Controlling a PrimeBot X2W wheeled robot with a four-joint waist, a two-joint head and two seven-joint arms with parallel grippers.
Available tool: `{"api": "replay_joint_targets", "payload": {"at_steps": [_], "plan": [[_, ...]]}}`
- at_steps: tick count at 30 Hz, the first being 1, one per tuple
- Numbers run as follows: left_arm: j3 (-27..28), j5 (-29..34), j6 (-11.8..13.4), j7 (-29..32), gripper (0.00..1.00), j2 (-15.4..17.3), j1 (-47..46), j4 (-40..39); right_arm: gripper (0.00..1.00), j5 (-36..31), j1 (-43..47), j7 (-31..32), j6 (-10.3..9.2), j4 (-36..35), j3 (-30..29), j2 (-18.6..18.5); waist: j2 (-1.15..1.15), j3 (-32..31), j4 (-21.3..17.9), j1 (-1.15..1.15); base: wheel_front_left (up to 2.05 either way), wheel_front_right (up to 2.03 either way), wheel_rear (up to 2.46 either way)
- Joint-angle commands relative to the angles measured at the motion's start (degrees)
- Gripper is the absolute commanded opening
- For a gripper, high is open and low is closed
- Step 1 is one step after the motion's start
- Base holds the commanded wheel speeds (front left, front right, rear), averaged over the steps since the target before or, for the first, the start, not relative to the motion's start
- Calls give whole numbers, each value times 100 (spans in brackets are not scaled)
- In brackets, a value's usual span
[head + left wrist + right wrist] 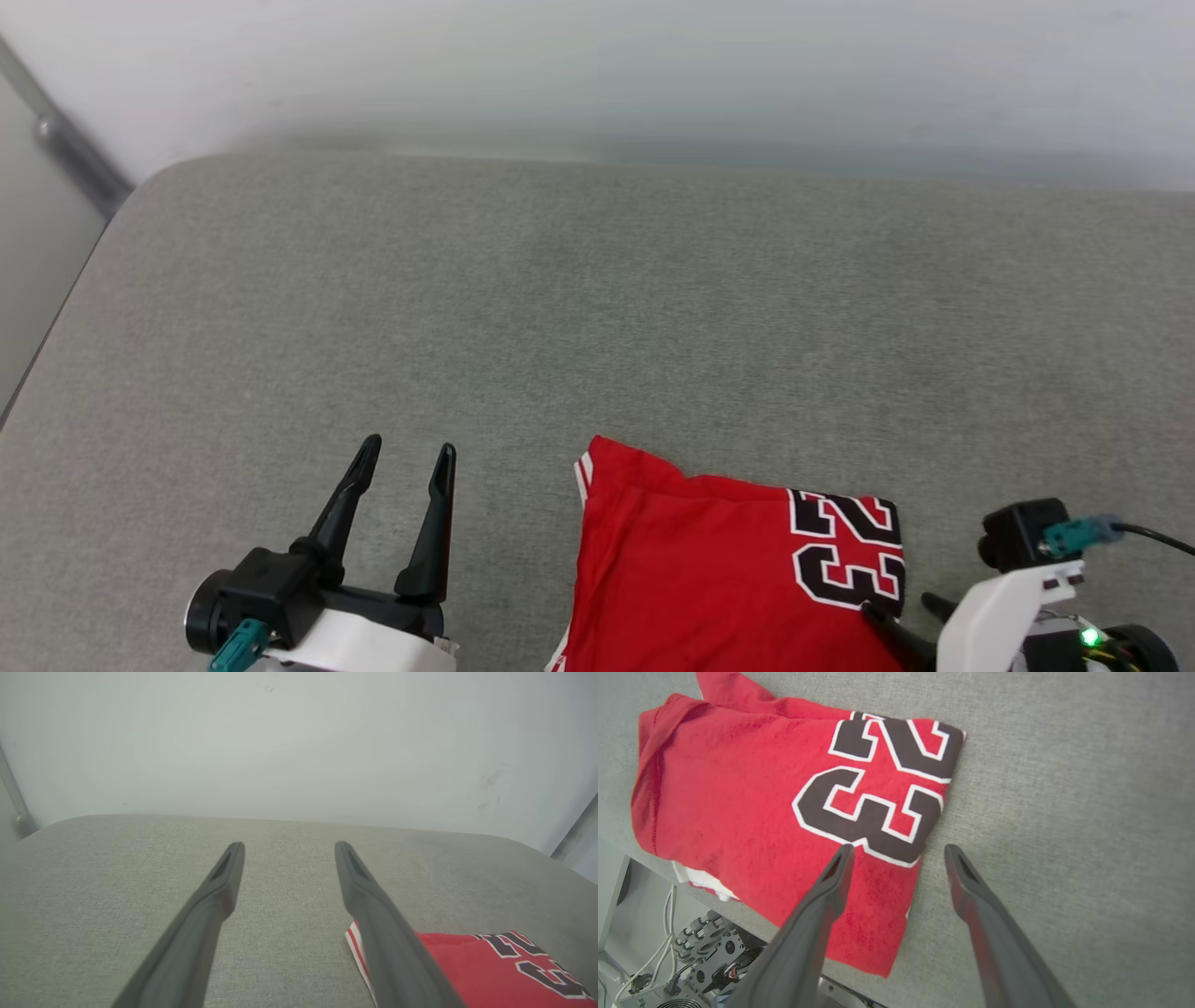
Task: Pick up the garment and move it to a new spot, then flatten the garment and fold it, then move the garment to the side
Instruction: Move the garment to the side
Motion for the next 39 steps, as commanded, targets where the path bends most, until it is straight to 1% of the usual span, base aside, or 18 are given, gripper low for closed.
{"api": "replay_joint_targets", "payload": {"at_steps": [1, 4, 7, 11, 14, 16, 17, 18, 19, 25, 28, 30, 31, 33, 37, 39], "plan": [[-5, -2, -9, -14, 100, -7, -86, 6, 100, 36, -97, 234, -1, 36, -37, 135, 0, 72, 94, 0, 0, 0, 0], [-66, 23, -9, -13, 100, -25, -147, 25, 100, -139, -222, 597, -1, 163, -83, 187, 0, 159, 220, 0, 0, 0, 0], [-105, 23, -9, -14, 100, -24, -215, 44, 100, -297, -349, 734, -1, 364, -77, 285, 0, 248, 343, 0, 0, 0, 0], [-197, 51, -9, -14, 100, -3, -284, 77, 100, -457, -475, 718, -1, 715, 13, 348, 0, 344, 499, 0, 0, 0, 0], [-214, 54, -9, -14, 100, -10, -308, 100, 100, -546, -533, 651, 0, 1000, 190, 434, 0, 393, 587, 0, 0, 0, 0], [-216, 57, -9, -14, 100, -17, -307, 132, 100, -656, -560, 622, 0, 1222, 336, 426, 0, 415, 632, 0, 0, 0, 0], [-224, 67, -9, -14, 100, -16, -317, 144, 96, -688, -557, 591, 1, 1338, 397, 422, 0, 420, 648, 0, 0, 0, 0], [-235, 73, -9, -14, 100, -17, -326, 151, 36, -714, -567, 550, 1, 1451, 435, 430, 0, 423, 661, 0, 0, 0, 0], [-242, 79, -9, -14, 100, -20, -332, 161, 0, -728, -594, 499, 1, 1537, 482, 435, 0, 423, 671, 0, 0, 0, 0], [-240, 87, -9, -14, 100, -8, -302, 199, 0, -908, -813, 188, -3, 1719, 709, 163, 0, 342, 622, 0, 0, 0, 0], [-237, 91, -9, -14, 100, -3, -241, 202, 0, -1062, -1016, -7, -6, 1629, 964, -181, 0, 268, 496, 0, 0, 0, 0], [-250, 104, -9, -13, 100, 6, -212, 196, 0, -1215, -1159, -120, -9, 1514, 1218, -526, 0, 222, 366, 0, 0, 0, 0], [-266, 137, -9, -14, 100, -1, -184, 174, 0, -1365, -1297, -199, -6, 1359, 1587, -895, 0, 187, 203, 0, 0, 0, 0], [-234, 136, -9, -14, 100, -18, -177, 127, 0, -1451, -1521, -232, -6, 1163, 1921, -1273, 0, 185, -25, 0, 0, 0, 0], [-340, 187, -9, -13, 100, -27, -236, 72, 0, -1546, -1878, -164, -3, 798, 2395, -2124, 0, 246, -479, 0, 0, 0, 0], [-415, 192, -9, -13, 100, -39, -307, 47, 0, -1478, -2059, -122, -3, 653, 2595, -2497, 0, 314, -717, 0, 0, 0, 0]]}}
